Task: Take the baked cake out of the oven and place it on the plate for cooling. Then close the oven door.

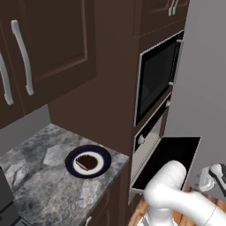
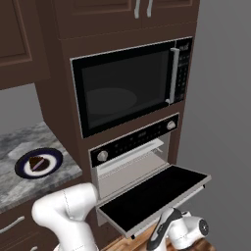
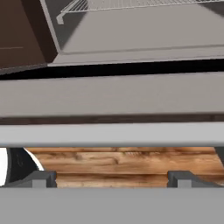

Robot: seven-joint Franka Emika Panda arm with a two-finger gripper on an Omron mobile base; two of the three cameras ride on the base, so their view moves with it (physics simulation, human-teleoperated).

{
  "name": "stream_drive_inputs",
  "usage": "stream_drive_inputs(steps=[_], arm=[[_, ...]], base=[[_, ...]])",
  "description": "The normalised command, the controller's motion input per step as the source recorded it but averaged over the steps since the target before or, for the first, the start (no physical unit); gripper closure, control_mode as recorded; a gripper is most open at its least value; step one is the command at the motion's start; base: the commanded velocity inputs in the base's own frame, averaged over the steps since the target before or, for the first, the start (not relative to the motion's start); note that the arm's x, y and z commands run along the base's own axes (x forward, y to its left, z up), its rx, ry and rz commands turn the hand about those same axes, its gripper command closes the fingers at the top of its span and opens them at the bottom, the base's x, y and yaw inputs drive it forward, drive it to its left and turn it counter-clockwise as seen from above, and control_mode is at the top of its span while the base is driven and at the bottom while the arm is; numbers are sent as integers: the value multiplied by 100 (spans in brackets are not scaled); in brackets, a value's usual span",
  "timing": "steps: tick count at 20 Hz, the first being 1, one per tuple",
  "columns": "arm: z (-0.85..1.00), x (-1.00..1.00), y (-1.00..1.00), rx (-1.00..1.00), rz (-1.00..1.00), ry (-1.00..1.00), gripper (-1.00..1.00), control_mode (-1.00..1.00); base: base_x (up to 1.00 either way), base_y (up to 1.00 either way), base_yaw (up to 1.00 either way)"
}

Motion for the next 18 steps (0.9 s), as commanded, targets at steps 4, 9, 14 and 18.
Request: stream_drive_inputs(steps=[4,9,14,18], arm=[[-44,28,-3,9,2,0,-100,-100],[-46,25,-1,7,3,0,-100,-100],[-39,20,-1,8,3,0,-100,-100],[-31,29,0,11,5,0,-100,-100]], base=[[0,0,0],[0,0,0],[0,0,0],[0,0,0]])
